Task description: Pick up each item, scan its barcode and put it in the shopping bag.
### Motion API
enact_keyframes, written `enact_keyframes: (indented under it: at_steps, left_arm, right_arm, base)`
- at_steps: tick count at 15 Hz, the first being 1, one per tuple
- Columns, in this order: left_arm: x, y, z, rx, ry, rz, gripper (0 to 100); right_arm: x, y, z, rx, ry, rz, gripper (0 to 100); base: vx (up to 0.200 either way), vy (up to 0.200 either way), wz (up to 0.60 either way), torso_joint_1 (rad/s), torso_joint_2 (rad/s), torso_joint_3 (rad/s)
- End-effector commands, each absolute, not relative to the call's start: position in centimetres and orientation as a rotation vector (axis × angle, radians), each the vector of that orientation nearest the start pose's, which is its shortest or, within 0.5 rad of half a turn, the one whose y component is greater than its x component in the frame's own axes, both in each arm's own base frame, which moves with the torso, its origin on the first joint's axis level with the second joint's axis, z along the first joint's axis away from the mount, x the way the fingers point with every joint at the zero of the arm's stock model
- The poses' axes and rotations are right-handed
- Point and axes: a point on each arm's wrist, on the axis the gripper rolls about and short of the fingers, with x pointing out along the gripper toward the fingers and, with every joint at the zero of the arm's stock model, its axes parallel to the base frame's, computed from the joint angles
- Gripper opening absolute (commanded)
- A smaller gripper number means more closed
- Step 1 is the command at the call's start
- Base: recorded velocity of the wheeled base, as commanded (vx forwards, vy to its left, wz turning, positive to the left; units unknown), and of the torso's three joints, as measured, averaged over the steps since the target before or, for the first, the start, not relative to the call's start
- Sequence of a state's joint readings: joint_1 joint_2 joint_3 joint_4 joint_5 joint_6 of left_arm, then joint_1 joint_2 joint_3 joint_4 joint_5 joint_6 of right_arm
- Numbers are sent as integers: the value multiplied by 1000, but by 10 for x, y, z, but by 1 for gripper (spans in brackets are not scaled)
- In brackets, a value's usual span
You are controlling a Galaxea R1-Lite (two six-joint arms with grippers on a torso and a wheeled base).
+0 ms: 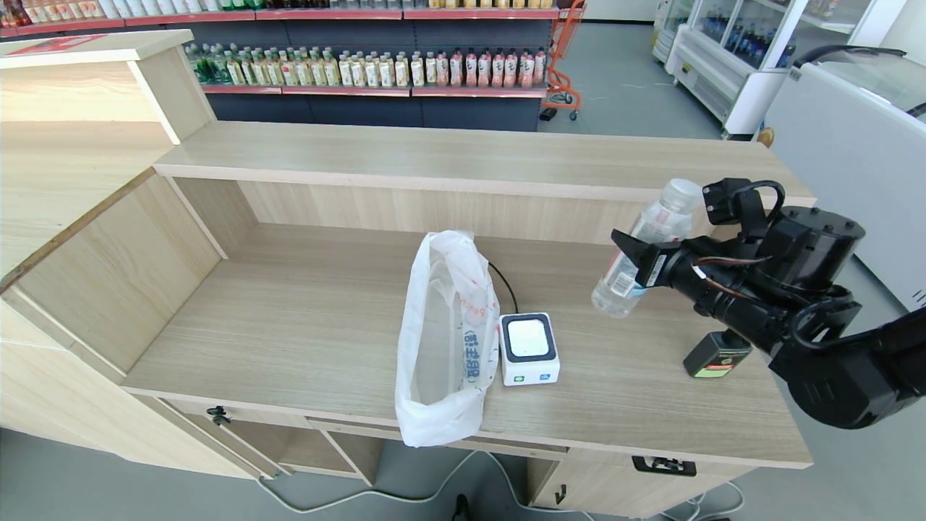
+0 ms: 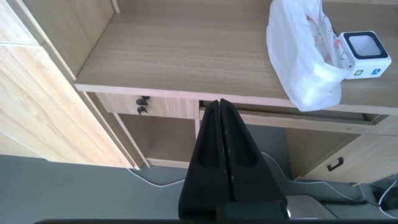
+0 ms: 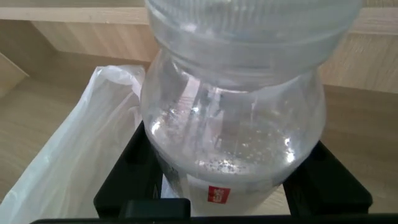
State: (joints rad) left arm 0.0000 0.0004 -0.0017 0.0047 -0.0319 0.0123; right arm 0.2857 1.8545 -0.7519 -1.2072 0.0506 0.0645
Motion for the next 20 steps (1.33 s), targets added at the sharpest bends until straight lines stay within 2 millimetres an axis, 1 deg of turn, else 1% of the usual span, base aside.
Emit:
enact_keyframes:
  at_steps: [1,5,7,8,11,12,14,15,16,18,20]
  left_arm:
    - [-23,-1,76,11,1,-31,0]
    - [-23,-1,75,12,3,-31,0]
    - [-23,-1,75,12,3,-31,0]
    - [-23,-1,75,12,3,-31,0]
    - [-23,-1,75,14,3,-31,0]
    - [-23,-1,75,14,3,-31,0]
    - [-23,-1,76,14,1,-32,0]
    - [-23,-1,76,12,3,-31,0]
    - [-23,-1,76,12,1,-32,0]
    - [-23,-1,75,12,3,-31,0]
    - [-23,-1,75,12,3,-31,0]
  right_arm:
    - [311,95,174,74,-78,345,0]
    - [310,97,166,74,-48,352,0]
    - [302,106,154,69,-1,384,0]
    - [302,109,153,68,6,393,0]
    - [306,125,138,86,51,414,0]
    - [310,130,127,85,81,418,0]
    - [318,136,109,77,126,424,0]
    - [325,139,101,75,133,420,0]
    - [328,141,96,60,136,422,0]
    - [325,152,93,37,142,460,0]
    - [325,167,87,33,143,495,0]
  base:
    - [0,0,0,0,0,0]
    - [0,200,0,-7,2,6]
    - [0,200,0,19,5,0]
    - [0,200,0,-2,2,2]
    - [0,200,0,-4,-2,4]
    - [0,200,0,7,2,2]
    - [0,0,0,0,0,0]
    - [0,0,0,0,0,0]
    - [0,0,0,0,0,0]
    - [0,0,0,0,0,0]
    - [0,0,0,0,0,0]
